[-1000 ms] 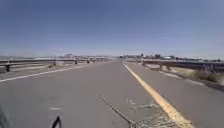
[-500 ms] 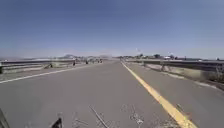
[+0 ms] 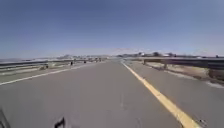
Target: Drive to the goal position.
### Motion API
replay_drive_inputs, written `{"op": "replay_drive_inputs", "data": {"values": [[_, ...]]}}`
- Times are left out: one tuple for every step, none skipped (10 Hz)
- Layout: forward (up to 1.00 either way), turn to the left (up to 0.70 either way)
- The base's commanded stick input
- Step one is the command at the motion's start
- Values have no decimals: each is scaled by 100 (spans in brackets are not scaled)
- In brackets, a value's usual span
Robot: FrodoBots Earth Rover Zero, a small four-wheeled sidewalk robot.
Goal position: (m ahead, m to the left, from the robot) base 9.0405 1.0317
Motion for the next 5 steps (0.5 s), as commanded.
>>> {"op": "replay_drive_inputs", "data": {"values": [[85,0],[85,0],[85,0],[85,0],[85,0]]}}
